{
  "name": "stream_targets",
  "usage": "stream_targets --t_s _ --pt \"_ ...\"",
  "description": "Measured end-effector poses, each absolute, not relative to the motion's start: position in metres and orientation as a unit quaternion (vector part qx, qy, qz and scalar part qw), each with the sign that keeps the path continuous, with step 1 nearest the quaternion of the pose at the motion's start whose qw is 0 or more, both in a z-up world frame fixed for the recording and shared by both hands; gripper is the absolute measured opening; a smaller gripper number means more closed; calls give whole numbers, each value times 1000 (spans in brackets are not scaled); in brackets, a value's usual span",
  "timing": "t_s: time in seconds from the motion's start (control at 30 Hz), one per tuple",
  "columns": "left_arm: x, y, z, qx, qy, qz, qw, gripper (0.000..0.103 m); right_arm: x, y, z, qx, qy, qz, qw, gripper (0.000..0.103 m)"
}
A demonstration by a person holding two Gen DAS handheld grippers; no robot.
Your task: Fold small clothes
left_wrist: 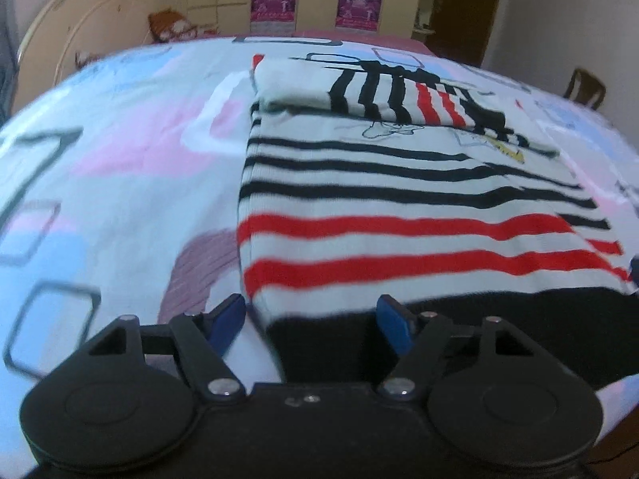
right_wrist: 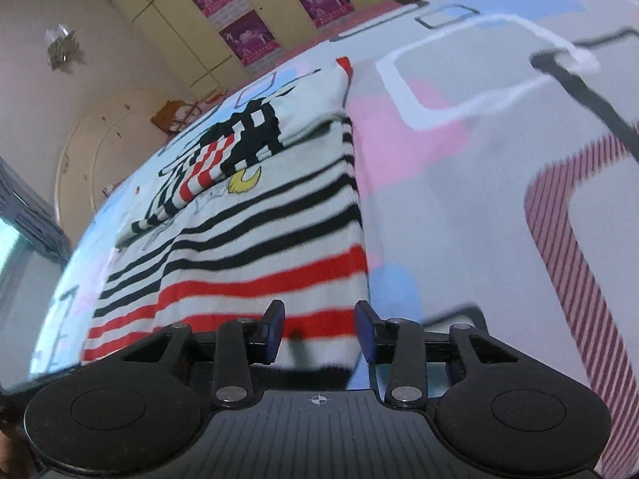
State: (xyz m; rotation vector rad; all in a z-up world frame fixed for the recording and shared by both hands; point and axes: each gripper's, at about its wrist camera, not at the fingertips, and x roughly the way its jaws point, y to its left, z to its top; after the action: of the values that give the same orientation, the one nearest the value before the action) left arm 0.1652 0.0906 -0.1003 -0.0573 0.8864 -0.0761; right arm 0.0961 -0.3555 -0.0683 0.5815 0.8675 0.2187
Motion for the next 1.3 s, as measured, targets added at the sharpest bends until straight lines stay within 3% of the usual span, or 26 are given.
stream_targets --t_s 0.2,0.37,0.73,0.8,0.83,0.93,1.0,1.03,1.2,1.3 --pt "145 107 -103 -103 424 -65 897 69 73 -364 -79 323 426 131 835 39" --pt "137 124 -106 -180 420 -88 885 53 58 -365 -84 364 427 148 814 39" --pt "167 146 -125 -299 415 -147 847 51 72 -362 -91 403 425 161 795 39" --pt "162 149 -127 -315 416 -155 839 45 71 -362 -92 404 426 168 792 39" --pt "158 149 -128 -317 419 -158 836 40 69 -360 -92 404 429 176 789 34" --pt "150 145 -129 -310 417 -164 838 39 63 -352 -93 388 439 193 787 20" --pt "154 144 -129 -305 419 -160 840 31 63 -350 -95 392 435 188 788 8" --pt "156 141 -126 -292 422 -153 844 6 65 -350 -95 394 434 186 789 5" --pt "141 144 -114 -289 380 -135 868 6 54 -363 -71 407 368 197 812 5" --pt "145 144 -128 -270 414 -111 863 7 54 -363 -85 371 406 174 817 5"
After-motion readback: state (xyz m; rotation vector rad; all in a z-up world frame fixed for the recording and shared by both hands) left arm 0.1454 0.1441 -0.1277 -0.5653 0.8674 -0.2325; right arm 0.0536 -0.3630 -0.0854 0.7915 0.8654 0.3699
